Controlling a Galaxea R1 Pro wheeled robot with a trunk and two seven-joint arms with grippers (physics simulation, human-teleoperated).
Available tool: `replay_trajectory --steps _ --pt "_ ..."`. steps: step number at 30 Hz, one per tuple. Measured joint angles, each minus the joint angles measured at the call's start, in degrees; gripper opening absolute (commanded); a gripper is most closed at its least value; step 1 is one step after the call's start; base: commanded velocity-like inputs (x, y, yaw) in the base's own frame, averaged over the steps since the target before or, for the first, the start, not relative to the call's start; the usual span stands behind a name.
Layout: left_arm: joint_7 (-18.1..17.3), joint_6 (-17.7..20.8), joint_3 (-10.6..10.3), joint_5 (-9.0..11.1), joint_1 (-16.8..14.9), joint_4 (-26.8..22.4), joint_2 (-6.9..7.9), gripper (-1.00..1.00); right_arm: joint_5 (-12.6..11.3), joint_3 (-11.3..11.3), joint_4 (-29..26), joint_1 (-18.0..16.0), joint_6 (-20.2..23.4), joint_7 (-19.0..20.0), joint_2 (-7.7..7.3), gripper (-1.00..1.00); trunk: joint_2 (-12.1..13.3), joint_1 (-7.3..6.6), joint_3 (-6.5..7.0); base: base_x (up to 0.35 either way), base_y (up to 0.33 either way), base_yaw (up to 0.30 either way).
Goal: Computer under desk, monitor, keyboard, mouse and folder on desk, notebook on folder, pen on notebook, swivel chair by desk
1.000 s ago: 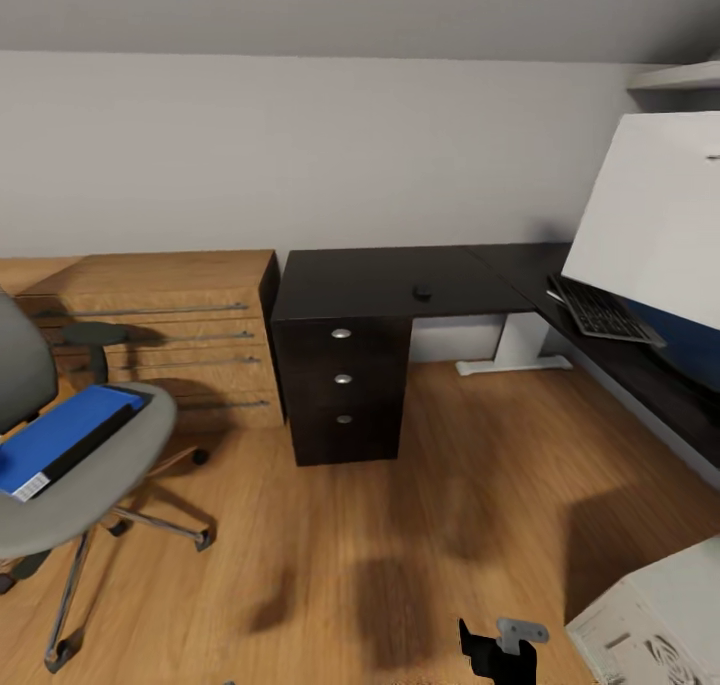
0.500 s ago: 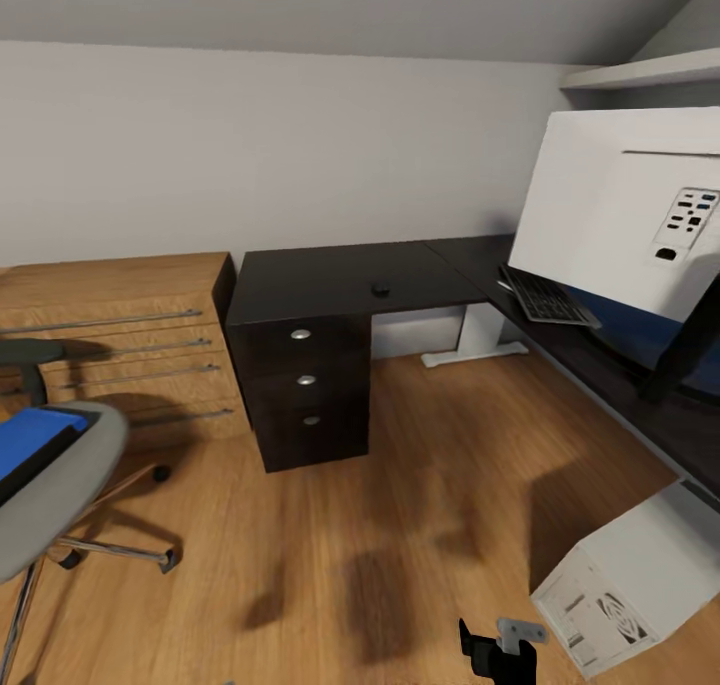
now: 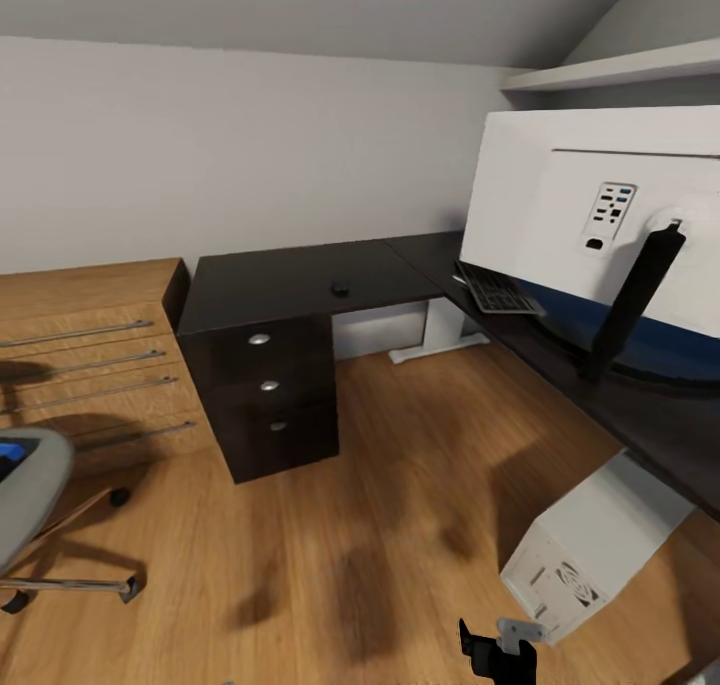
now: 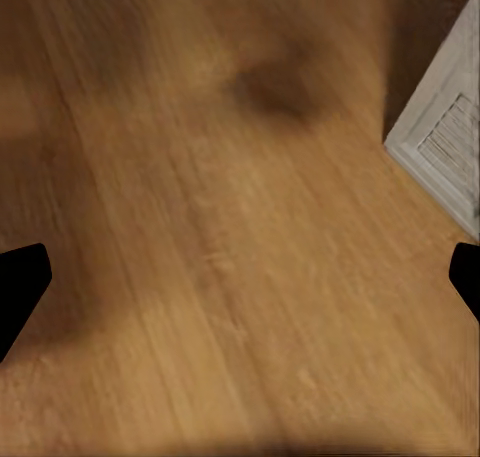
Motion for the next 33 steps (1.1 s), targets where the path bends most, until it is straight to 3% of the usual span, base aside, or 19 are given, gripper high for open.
replay_trajectory --steps 21,33 --pt "-0.03 -0.05 0.0 0.0 0.01 -0.01 -0.07 1.0 0.0 0.02 0.0 0.0 0.02 0.0 0.07 1.0 0.0 0.0 0.98 -0.005 0.003 -0.203" --pt "-0.02 -0.08 -0.01 0.0 0.01 -0.02 -0.07 1.0 0.0 0.02 0.0 0.0 -0.02 0.0 0.0 1.0 0.0 0.01 1.97 -0.127 0.176 -0.118"
